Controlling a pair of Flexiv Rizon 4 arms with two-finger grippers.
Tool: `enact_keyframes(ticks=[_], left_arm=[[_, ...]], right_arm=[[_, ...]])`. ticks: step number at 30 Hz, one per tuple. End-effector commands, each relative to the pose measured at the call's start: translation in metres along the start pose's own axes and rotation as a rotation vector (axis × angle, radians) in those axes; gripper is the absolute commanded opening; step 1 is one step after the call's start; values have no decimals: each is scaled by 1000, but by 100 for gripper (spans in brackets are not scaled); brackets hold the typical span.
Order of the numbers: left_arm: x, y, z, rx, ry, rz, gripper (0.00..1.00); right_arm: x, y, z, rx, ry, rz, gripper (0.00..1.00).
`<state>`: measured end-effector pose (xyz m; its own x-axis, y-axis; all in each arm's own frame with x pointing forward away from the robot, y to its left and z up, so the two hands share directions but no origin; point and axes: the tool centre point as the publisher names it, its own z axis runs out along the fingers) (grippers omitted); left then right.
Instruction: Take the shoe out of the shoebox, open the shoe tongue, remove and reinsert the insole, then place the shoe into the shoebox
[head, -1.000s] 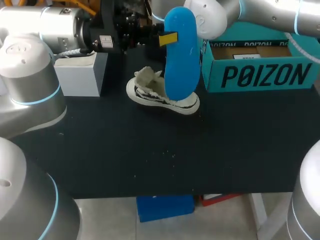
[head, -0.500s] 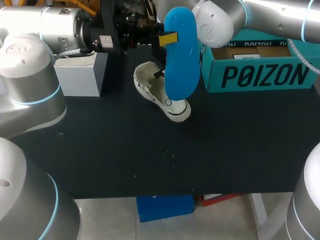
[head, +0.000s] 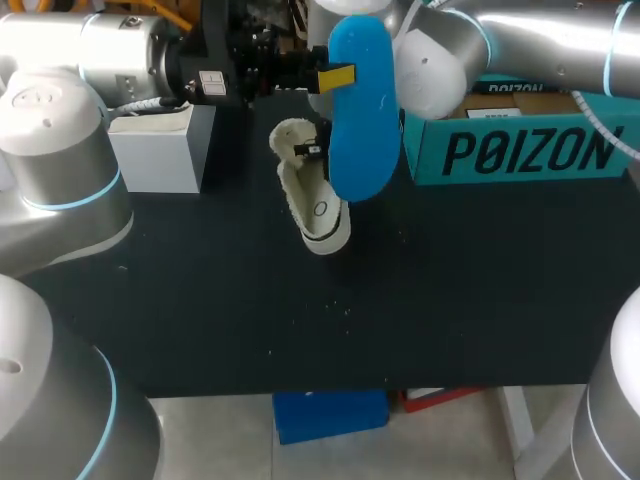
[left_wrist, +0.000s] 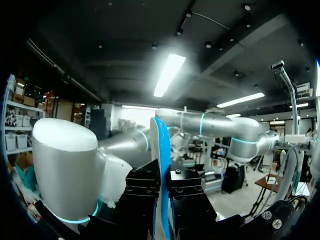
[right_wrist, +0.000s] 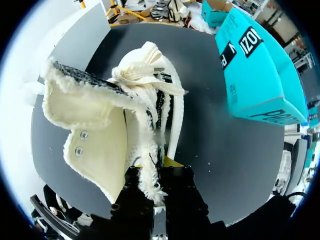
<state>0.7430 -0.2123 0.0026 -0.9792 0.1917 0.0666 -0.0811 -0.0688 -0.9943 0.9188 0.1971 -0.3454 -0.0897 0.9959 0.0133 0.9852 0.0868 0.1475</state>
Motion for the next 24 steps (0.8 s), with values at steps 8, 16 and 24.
enact_keyframes(ticks=[8, 16, 24], left_arm=[[0, 1, 2, 2, -5, 3, 0], [0, 1, 2, 2, -5, 3, 0], [0, 1, 2, 2, -5, 3, 0]], right_arm=[[15, -16, 31, -151, 2, 309, 0], [11, -21, 49, -212, 33, 242, 0], [4, -21, 51, -240, 47, 197, 46]])
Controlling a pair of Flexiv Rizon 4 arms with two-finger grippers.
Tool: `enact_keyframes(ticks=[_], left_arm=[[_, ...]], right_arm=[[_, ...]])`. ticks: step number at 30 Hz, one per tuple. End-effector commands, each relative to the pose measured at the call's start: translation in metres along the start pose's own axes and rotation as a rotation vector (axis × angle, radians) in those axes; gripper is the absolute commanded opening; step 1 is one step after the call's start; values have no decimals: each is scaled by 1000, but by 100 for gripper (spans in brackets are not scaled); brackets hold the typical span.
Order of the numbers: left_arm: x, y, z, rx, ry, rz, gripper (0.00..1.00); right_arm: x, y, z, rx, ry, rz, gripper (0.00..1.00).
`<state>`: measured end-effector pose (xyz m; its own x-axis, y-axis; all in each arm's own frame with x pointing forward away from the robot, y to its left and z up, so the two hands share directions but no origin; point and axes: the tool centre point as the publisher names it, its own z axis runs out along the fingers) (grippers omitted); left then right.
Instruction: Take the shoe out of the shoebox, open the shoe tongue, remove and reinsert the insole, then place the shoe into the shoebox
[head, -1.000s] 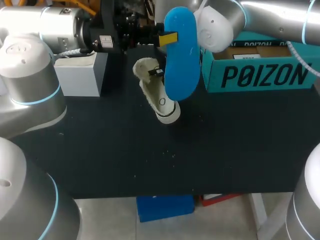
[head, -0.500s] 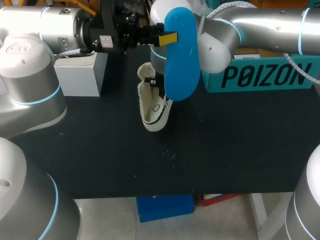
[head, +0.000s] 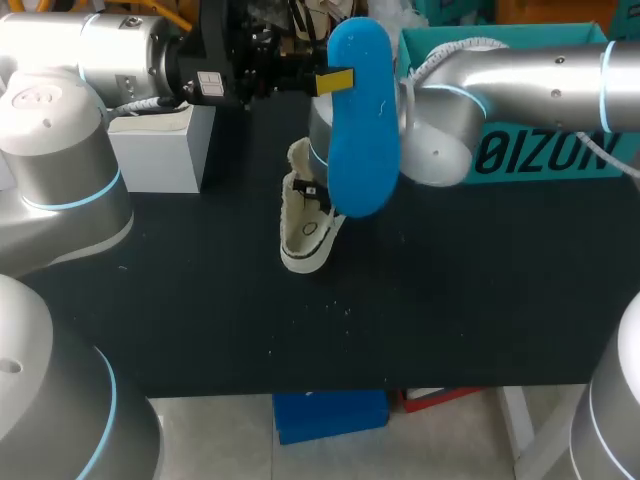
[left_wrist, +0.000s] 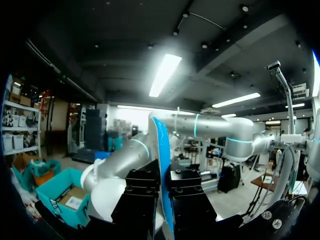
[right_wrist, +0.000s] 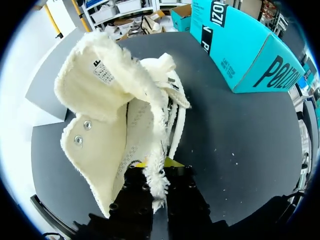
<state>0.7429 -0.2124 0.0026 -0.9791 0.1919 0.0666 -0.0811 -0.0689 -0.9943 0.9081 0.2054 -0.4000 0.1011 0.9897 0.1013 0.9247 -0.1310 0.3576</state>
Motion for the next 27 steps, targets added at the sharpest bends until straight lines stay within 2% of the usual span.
enact_keyframes(ticks=[1, 2, 4, 12, 17, 20, 23, 27], left_arm=[[0, 1, 2, 2, -5, 3, 0], [0, 1, 2, 2, -5, 3, 0], [0, 1, 2, 2, -5, 3, 0], [0, 1, 2, 2, -5, 3, 0], [0, 1, 2, 2, -5, 3, 0], [0, 1, 2, 2, -5, 3, 0], [0, 1, 2, 2, -5, 3, 0], [0, 1, 2, 2, -5, 3, 0]], right_arm=[[-5, -2, -3, -8, 25, -17, 76], [-5, -1, -3, 0, 41, -18, 100], [-6, 0, -6, 4, 52, -14, 100], [-10, 10, -26, 112, 289, 18, 100], [-7, 12, -43, 194, 442, -15, 100], [-4, 15, -58, 167, 566, -24, 100], [-1, 18, -82, 119, 810, -114, 100], [-1, 18, -82, 119, 810, -114, 100]])
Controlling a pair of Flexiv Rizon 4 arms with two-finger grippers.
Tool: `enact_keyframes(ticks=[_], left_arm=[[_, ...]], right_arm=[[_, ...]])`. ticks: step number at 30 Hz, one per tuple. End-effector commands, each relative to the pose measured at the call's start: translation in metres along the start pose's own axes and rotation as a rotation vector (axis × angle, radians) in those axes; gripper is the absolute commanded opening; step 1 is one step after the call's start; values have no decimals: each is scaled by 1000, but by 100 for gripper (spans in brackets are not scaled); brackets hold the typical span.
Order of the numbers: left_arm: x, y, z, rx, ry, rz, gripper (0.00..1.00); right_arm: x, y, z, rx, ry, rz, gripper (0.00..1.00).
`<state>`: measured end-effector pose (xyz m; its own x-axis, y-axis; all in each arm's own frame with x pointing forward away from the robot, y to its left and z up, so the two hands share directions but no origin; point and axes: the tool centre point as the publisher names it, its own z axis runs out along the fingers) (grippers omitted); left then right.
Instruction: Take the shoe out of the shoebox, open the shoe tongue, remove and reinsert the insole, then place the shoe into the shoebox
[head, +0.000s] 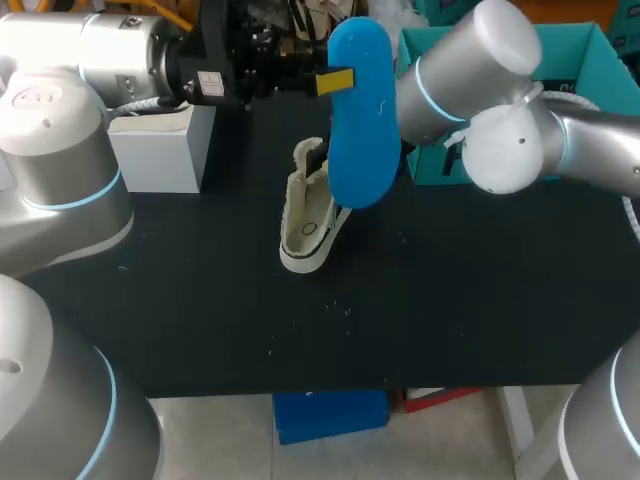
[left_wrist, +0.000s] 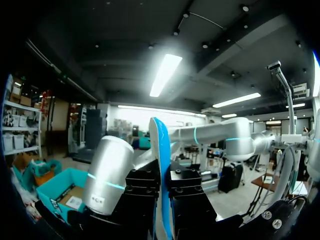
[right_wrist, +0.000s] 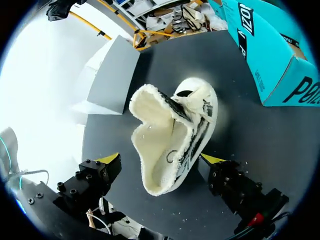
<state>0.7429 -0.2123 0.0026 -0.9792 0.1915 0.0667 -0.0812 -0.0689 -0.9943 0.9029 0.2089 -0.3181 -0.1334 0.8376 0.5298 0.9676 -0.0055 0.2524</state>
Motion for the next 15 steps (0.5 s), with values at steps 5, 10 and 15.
enact_keyframes(ticks=[5, 10, 15], left_arm=[[0, 1, 2, 2, -5, 3, 0], [0, 1, 2, 2, -5, 3, 0], [0, 1, 2, 2, -5, 3, 0]], right_arm=[[-8, -8, -9, -28, 295, -59, 100], [-8, -8, -9, -28, 295, -59, 100], [-13, -10, -16, -14, 412, 12, 100]])
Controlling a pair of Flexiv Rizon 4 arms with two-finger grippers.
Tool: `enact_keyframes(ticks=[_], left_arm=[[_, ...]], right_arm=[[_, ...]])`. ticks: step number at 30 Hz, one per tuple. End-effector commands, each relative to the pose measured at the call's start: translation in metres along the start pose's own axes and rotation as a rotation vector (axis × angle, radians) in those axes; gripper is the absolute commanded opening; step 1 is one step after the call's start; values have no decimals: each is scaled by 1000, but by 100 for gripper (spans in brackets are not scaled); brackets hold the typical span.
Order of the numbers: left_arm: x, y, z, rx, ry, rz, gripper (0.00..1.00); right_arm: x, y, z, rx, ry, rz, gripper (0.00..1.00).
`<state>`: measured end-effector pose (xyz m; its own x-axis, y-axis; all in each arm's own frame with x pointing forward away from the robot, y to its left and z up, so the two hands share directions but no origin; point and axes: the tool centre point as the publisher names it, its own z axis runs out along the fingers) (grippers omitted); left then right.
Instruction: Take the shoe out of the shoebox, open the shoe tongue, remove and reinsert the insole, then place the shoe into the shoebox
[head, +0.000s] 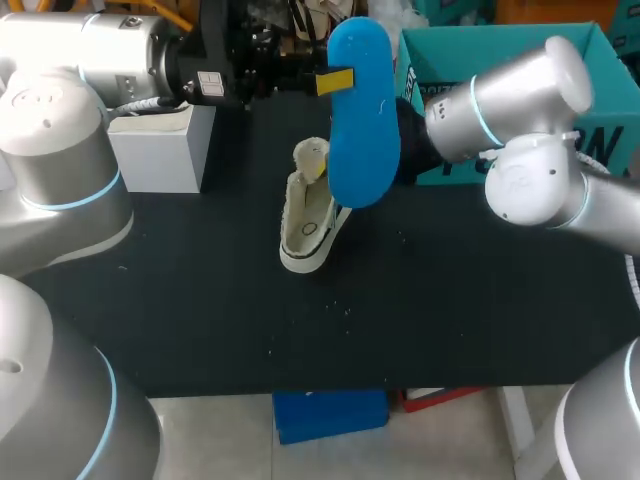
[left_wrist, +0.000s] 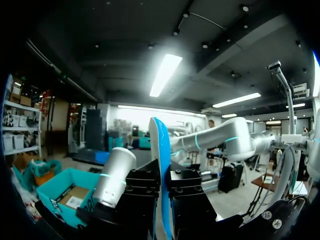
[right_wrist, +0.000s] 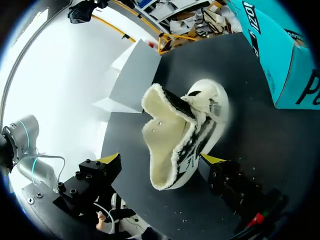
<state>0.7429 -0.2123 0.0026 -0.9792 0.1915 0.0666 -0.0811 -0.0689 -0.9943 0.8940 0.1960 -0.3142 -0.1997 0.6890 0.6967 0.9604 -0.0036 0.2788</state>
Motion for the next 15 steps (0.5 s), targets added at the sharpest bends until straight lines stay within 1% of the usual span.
enact_keyframes(ticks=[1, 2, 4, 8, 15], left_arm=[[0, 1, 2, 2, -5, 3, 0], [0, 1, 2, 2, -5, 3, 0], [0, 1, 2, 2, -5, 3, 0], [0, 1, 2, 2, -5, 3, 0], [0, 1, 2, 2, -5, 3, 0]], right_arm=[[-4, -3, -7, -2, 184, 35, 100], [-3, -3, -8, -2, 181, 31, 100], [-1, -2, -11, -5, 228, 52, 100], [2, 0, -14, -19, 267, 58, 100], [11, 6, -21, -41, 301, 64, 100]])
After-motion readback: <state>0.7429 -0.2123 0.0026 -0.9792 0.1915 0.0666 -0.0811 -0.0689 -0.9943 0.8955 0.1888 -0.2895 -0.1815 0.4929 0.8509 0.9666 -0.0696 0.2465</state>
